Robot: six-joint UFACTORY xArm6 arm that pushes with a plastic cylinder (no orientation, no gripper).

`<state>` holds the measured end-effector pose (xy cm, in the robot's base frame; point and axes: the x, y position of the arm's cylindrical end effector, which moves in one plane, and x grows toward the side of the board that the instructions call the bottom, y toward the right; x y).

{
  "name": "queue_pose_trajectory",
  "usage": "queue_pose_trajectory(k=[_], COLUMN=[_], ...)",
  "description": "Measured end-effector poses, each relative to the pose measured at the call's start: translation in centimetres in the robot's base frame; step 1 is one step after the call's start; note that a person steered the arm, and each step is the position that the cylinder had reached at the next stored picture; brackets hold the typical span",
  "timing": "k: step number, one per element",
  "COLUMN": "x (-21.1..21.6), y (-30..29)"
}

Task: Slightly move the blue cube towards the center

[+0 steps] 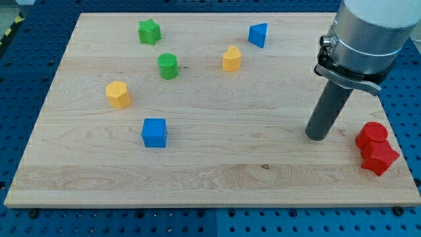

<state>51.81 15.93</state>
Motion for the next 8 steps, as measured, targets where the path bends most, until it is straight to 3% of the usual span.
queue_pose_trajectory(k=[2, 8], x=[3.5, 9.5], y=[-9.1, -12.7])
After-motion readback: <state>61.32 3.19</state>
